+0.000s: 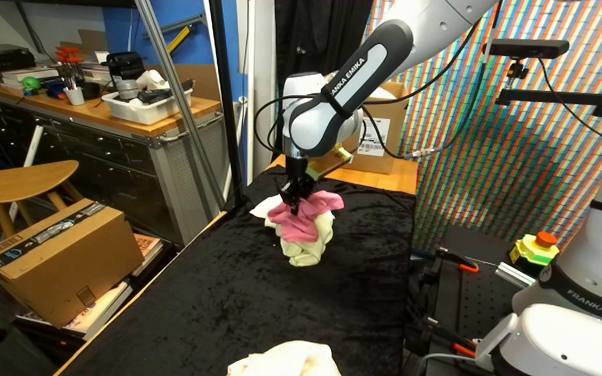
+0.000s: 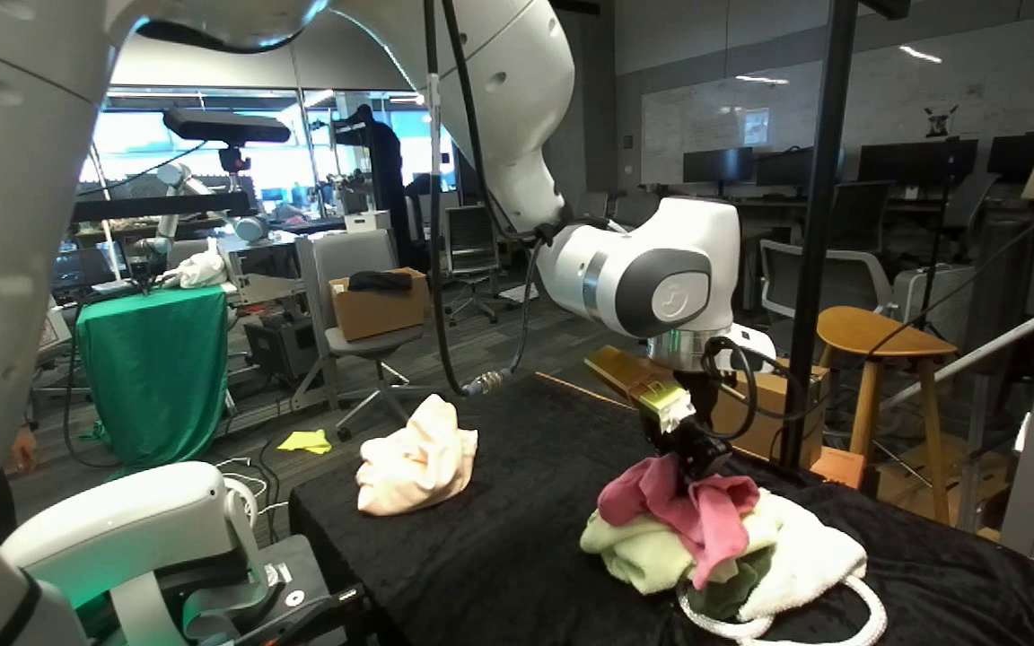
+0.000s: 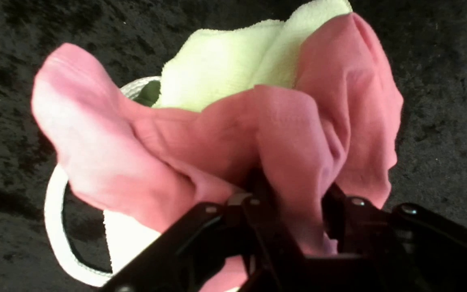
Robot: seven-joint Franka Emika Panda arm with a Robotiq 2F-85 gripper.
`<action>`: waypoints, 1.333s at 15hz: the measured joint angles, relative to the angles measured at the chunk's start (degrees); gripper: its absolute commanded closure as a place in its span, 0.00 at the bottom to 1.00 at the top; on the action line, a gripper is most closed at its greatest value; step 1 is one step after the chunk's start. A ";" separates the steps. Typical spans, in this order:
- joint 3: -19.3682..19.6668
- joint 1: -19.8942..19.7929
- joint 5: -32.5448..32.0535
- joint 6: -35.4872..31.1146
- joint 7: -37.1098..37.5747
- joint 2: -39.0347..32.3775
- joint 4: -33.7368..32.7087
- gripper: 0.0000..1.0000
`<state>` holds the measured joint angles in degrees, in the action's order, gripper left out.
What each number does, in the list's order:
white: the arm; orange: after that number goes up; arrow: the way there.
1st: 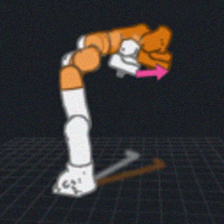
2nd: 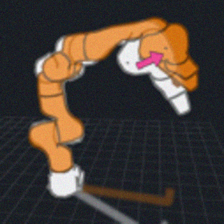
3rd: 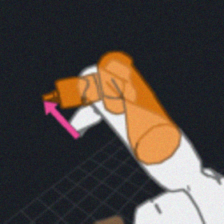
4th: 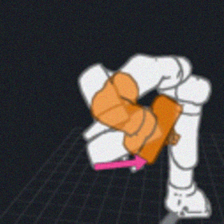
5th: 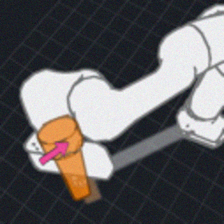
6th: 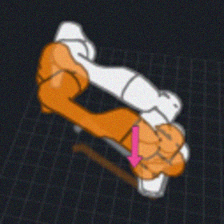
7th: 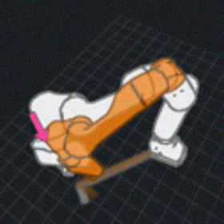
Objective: Pick up all the clothes and plush toy, then put them in one place
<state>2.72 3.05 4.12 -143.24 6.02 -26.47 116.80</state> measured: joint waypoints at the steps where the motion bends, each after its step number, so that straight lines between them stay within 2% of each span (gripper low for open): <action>1: 0.00 0.01 0.00 0.00 0.00 0.20 0.02 0.25; 4: 0.05 0.15 -1.29 0.20 0.28 1.69 0.58 0.03; 5: 0.10 0.24 -2.14 0.37 0.67 2.42 0.88 0.00; 12: -0.40 1.20 -6.22 2.95 2.18 11.00 5.28 0.00; 20: -5.94 3.58 -11.22 10.21 -0.29 20.62 13.97 0.00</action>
<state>-3.22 6.63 -7.10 -133.04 5.73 -5.85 130.77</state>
